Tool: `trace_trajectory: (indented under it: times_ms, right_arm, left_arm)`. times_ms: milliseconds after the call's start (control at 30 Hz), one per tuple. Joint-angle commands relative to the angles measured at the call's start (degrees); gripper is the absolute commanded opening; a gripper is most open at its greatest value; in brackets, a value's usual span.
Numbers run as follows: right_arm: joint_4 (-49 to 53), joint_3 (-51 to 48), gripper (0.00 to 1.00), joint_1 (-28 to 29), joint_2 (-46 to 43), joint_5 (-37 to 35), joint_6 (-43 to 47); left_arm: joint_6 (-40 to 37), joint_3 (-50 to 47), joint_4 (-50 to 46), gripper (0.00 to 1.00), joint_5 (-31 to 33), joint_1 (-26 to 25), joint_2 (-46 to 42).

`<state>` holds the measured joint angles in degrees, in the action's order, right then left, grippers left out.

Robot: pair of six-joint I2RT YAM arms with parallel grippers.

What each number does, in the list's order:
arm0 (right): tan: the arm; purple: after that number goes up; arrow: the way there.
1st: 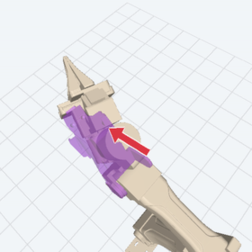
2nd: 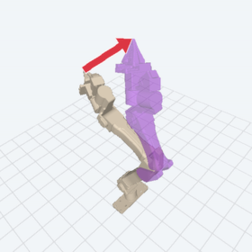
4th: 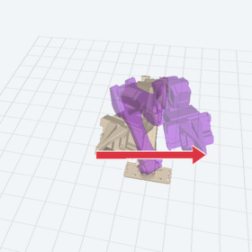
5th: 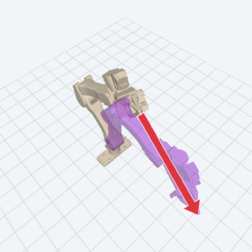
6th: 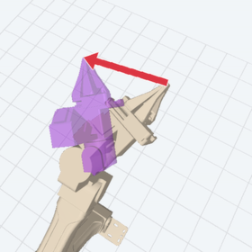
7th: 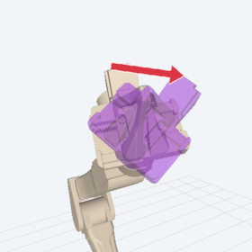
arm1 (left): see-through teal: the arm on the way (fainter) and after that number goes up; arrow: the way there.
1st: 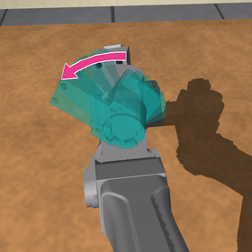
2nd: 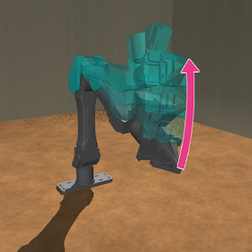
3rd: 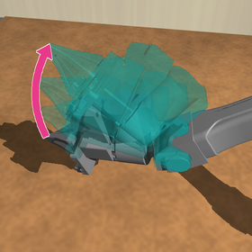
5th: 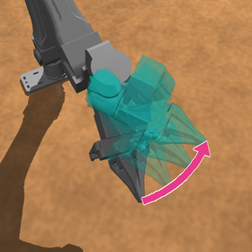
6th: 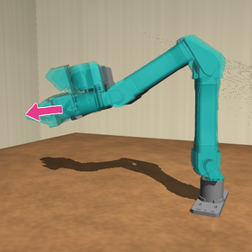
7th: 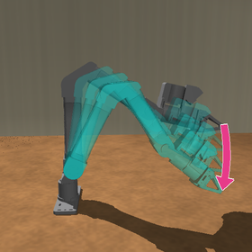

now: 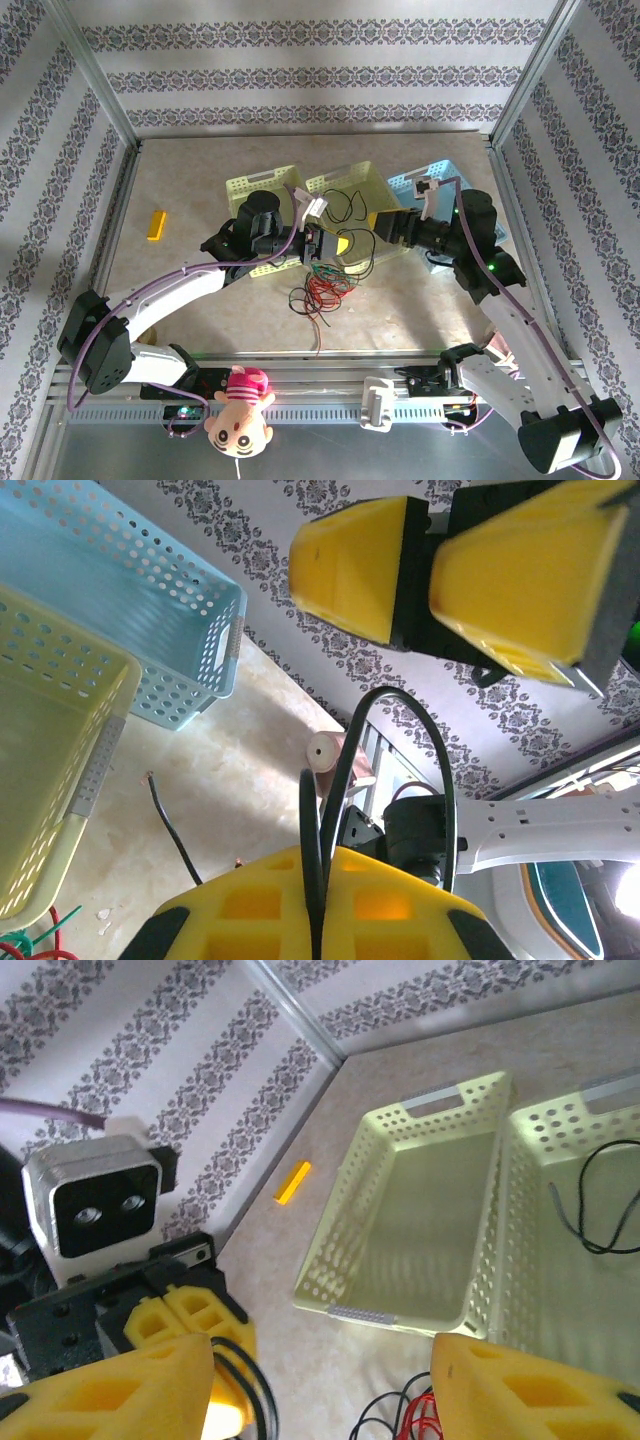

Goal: Untangle the cables

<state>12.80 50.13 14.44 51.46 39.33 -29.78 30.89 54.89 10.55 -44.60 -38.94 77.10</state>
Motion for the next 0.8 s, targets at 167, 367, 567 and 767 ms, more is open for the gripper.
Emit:
trace_trajectory:
  times_ms: [167,367,567,767]
  right_arm:
    - [-1.55,-2.02,0.54,-0.78,5.11,7.59,-3.2]
    - [-1.25,-3.06,0.53,2.5,3.99,11.17,-2.39]
    - [-1.1,-4.38,0.51,5.61,3.66,10.88,-2.43]
    - [-2.18,-3.01,0.43,9.04,6.93,9.13,-1.38]
  left_arm:
    - [-1.08,-0.06,0.88,0.0,-1.87,-0.26,-1.56]
    - [-1.57,0.16,0.27,0.0,-1.66,-0.26,-1.23]
    - [-1.61,0.44,0.52,0.0,-1.86,-0.35,-0.63]
    - [-1.72,1.0,0.53,0.0,-2.6,-0.44,-0.18]
